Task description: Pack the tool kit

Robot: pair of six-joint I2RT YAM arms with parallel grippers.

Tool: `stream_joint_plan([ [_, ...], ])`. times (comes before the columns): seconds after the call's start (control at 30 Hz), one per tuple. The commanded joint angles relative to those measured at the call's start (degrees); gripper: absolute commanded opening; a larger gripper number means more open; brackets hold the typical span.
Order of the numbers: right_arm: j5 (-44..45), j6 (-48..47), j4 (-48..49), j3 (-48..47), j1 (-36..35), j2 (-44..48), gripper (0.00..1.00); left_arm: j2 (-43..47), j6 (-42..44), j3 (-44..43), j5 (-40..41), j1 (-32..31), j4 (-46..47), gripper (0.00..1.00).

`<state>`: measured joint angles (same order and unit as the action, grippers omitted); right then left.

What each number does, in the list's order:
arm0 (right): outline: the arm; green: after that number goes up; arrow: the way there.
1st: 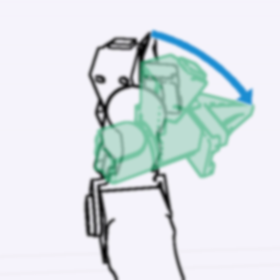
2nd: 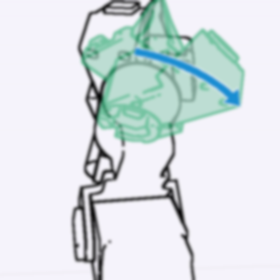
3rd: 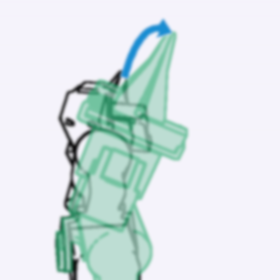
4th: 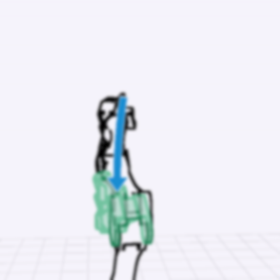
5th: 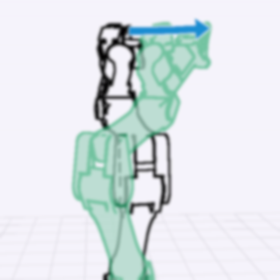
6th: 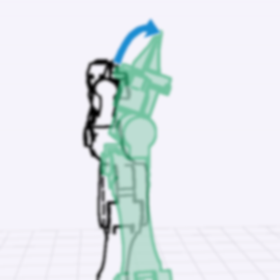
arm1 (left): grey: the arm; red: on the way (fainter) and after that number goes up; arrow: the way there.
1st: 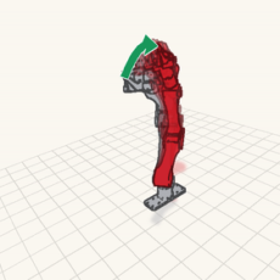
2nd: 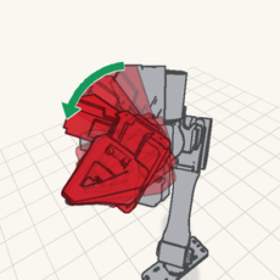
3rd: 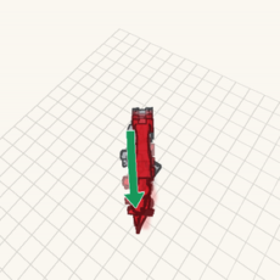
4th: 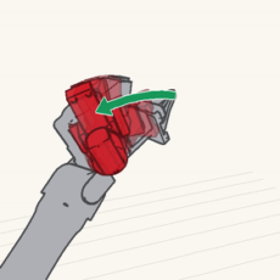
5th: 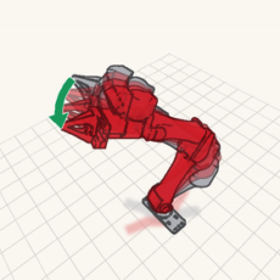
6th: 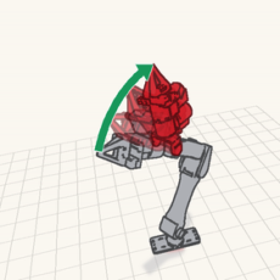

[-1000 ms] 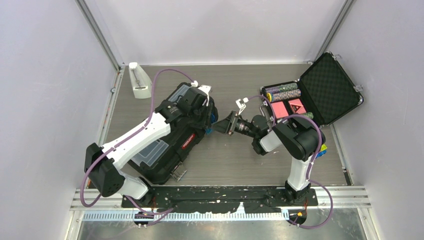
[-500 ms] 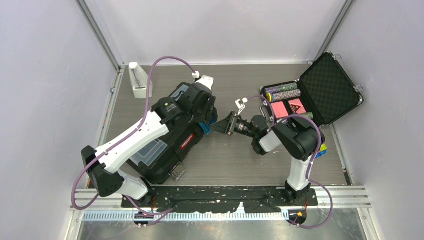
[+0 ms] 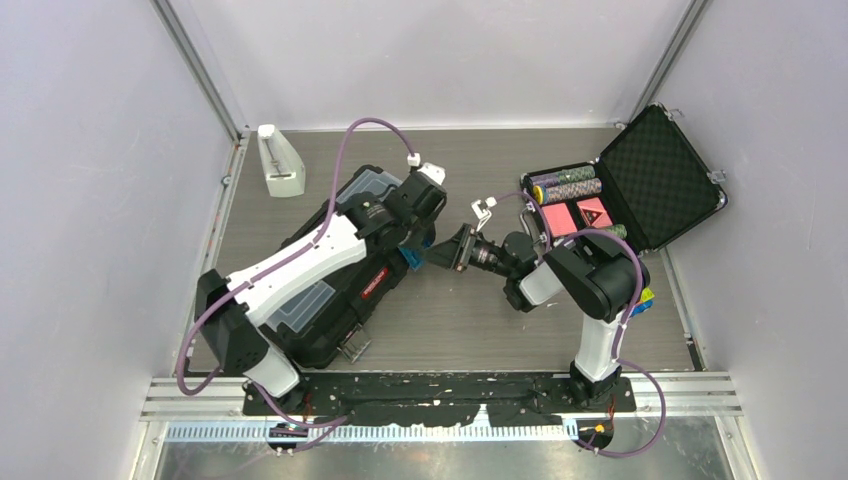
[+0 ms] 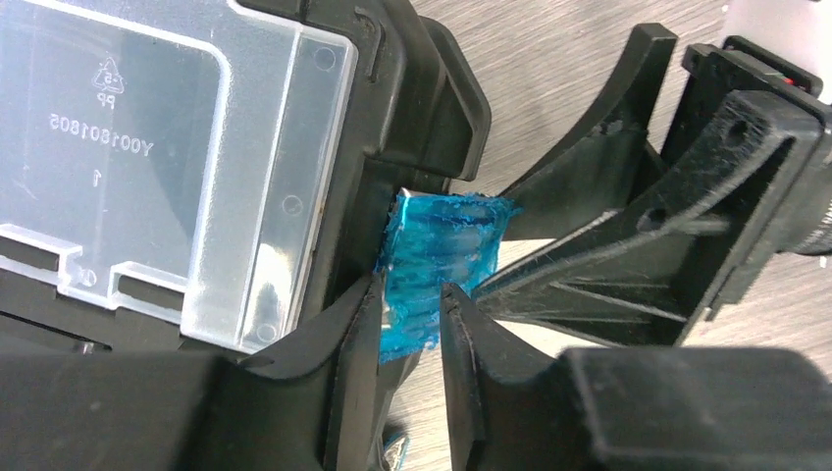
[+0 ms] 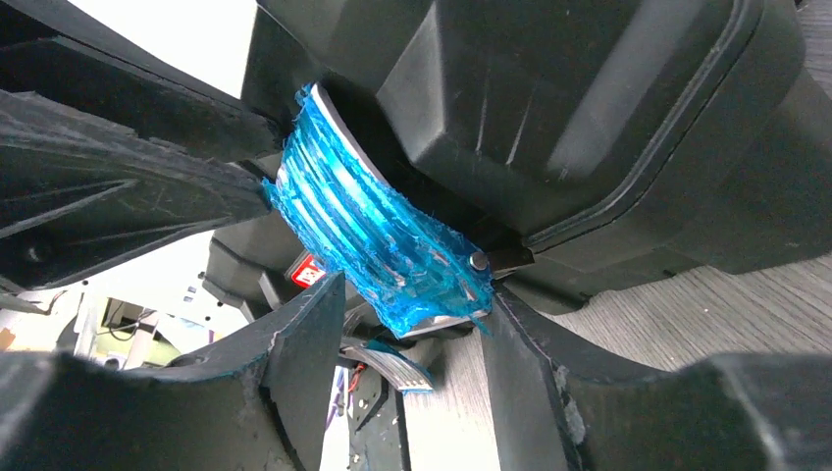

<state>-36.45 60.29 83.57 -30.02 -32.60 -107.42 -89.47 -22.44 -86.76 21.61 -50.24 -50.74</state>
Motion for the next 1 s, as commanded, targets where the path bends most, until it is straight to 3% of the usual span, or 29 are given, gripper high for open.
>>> stream_joint_plan([
  [0.0,-1.7,0.37,9.22,0.98,-1.26,-0.72,0.56,-1.2,1.12,-0.11,5.47,-0.19,1.89,0.28],
  [0.43,1.44,4.93,9.23,2.56,-1.02,-5.25,0.41,-5.63,0.3,3.54,5.44,-0.3,2.46,0.09],
  [0.97,3.93,9.12,6.46,-0.4,1.15,-12.64,0.26,-5.49,0.0,5.22,4.85,-0.3,4.85,0.08],
])
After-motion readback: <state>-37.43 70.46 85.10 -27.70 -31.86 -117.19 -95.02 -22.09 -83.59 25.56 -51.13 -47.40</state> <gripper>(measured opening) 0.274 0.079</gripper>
